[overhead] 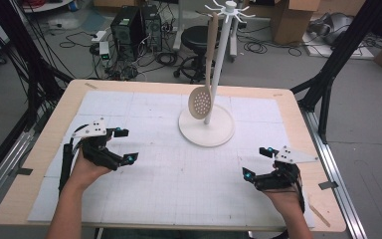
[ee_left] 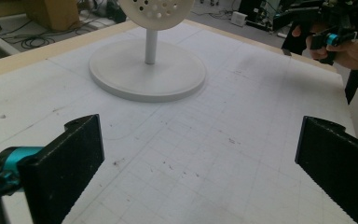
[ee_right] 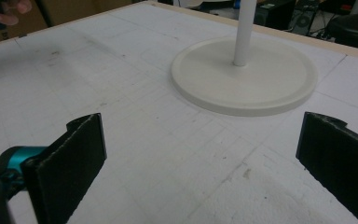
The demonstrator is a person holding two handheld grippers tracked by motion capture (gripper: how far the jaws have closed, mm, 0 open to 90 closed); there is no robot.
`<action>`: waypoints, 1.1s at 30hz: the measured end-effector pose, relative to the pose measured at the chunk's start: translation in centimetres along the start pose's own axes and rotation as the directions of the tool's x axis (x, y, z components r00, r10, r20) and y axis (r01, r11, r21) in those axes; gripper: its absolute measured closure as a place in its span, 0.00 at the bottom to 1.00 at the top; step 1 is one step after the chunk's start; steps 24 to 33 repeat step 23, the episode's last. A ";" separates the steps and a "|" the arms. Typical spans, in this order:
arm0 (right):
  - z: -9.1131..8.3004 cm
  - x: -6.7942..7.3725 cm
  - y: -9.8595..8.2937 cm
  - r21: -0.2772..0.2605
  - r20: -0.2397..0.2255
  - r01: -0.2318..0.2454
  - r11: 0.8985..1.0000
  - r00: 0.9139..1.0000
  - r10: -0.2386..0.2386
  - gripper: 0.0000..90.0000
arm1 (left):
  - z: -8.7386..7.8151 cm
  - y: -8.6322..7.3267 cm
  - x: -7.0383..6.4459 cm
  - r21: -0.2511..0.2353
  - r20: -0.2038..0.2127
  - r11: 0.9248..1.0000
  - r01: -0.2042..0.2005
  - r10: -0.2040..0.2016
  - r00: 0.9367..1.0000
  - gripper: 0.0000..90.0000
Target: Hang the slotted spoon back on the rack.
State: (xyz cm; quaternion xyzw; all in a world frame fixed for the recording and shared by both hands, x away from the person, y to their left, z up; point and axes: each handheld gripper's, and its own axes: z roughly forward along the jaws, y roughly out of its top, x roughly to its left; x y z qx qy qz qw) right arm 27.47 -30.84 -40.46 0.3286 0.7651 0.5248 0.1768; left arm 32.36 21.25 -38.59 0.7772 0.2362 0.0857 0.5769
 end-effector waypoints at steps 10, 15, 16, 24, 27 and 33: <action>0.2 0.1 0.1 -0.002 -0.007 0.000 1.000 1.000 0.000 0.00 | 0.4 -0.2 -0.1 0.023 -0.007 1.000 0.000 0.000 1.000 0.02; 0.3 0.1 0.1 0.003 -0.006 0.004 1.000 1.000 -0.004 0.00 | 0.5 -0.4 0.1 0.037 -0.001 0.999 0.009 -0.009 1.000 0.02; 0.3 0.2 0.1 0.006 -0.006 0.000 1.000 1.000 0.000 0.00 | 0.6 -0.6 0.3 0.040 0.003 0.999 0.023 -0.023 1.000 0.02; 0.1 0.2 0.1 0.002 -0.003 0.001 1.000 1.000 -0.001 0.00 | 0.7 -1.3 1.3 0.047 -0.021 0.997 0.064 -0.063 0.998 0.02; 0.1 0.2 0.1 0.002 -0.003 0.001 1.000 1.000 -0.001 0.00 | 0.7 -1.3 1.3 0.047 -0.021 0.997 0.064 -0.063 0.998 0.02; 0.1 0.2 0.1 0.002 -0.003 0.001 1.000 1.000 -0.001 0.00 | 0.7 -1.3 1.3 0.047 -0.021 0.997 0.064 -0.063 0.998 0.02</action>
